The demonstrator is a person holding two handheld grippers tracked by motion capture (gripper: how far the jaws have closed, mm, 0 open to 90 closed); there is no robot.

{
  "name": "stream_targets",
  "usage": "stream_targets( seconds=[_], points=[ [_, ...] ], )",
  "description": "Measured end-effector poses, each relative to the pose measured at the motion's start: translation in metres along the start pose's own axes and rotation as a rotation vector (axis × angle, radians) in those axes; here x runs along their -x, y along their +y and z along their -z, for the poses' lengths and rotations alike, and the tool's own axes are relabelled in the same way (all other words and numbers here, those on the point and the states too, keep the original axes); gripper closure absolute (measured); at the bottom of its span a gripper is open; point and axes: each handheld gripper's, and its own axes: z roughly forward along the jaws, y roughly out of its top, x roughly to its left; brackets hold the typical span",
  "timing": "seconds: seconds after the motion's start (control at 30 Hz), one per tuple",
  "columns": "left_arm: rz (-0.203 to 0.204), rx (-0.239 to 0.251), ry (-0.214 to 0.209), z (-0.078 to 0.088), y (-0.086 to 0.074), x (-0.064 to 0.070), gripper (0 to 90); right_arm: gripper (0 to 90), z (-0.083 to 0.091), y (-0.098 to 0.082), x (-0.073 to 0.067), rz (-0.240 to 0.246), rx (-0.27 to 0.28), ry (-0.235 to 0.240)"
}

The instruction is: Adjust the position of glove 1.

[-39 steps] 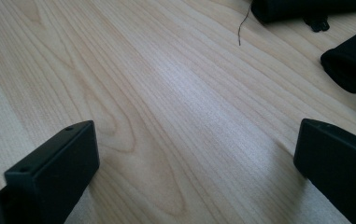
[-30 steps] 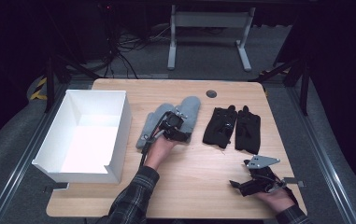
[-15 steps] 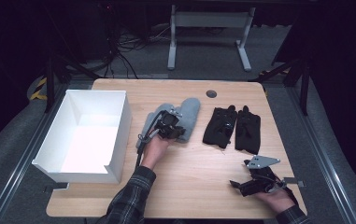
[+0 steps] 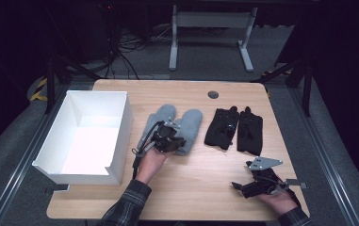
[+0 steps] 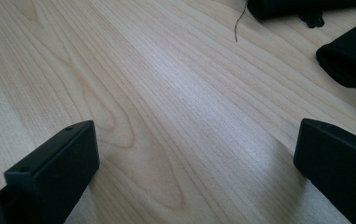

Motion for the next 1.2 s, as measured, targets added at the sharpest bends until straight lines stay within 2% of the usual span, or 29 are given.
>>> stream_targets(
  seconds=[0.27,0.43,0.5,0.6,0.73,0.77,0.8,0.83,0.9,0.93,0.97,1.0,1.07,1.13,1.2],
  points=[
    [-0.004,-0.020,-0.023,0.015,-0.028,0.024,81.6,0.3,0.000,0.000,0.000,-0.002,0.001,-0.002],
    [0.009,-0.046,-0.044,0.019,-0.049,0.035,78.7,0.4,0.000,0.000,0.000,-0.001,0.000,-0.001],
    [0.013,-0.037,-0.038,0.022,-0.053,0.037,72.0,0.3,0.000,0.000,0.000,-0.001,0.000,-0.001],
    [0.020,-0.024,-0.034,0.028,-0.051,0.037,54.4,0.3,0.000,0.000,0.000,-0.001,0.001,-0.002],
    [0.010,-0.003,-0.023,0.031,-0.044,0.038,48.3,0.3,0.000,0.000,0.000,-0.001,0.001,-0.003],
    [0.007,0.009,-0.018,0.031,-0.037,0.036,53.7,0.3,0.000,0.000,0.000,-0.002,-0.002,-0.002],
    [0.007,0.009,-0.018,0.031,-0.037,0.036,58.6,0.3,0.000,0.000,0.000,-0.003,-0.001,-0.002],
    [0.012,0.011,-0.021,0.031,-0.033,0.034,58.6,0.3,0.000,0.000,0.000,-0.003,-0.001,-0.002],
    [0.012,0.012,-0.023,0.029,-0.025,0.031,70.9,0.3,0.000,0.000,0.000,-0.003,-0.002,-0.002],
    [0.010,0.008,-0.017,0.026,-0.017,0.028,79.9,0.3,0.000,0.000,0.000,-0.002,-0.002,-0.002],
    [0.010,0.008,-0.017,0.026,-0.017,0.028,83.0,0.3,0.000,0.000,0.000,-0.002,-0.002,-0.002],
    [0.015,0.004,-0.007,0.021,-0.008,0.023,86.9,0.3,0.000,0.000,0.000,-0.003,-0.002,-0.002],
    [0.018,0.004,-0.001,0.019,-0.005,0.021,89.9,0.3,0.000,0.000,0.000,-0.003,-0.002,-0.002],
    [0.026,0.000,0.018,0.010,0.006,0.012,90.0,0.3,0.000,0.000,0.000,-0.003,-0.002,-0.002],
    [0.030,0.003,0.025,0.007,0.009,0.009,89.9,0.3,0.000,0.000,0.000,-0.001,-0.001,-0.003]
  ],
)
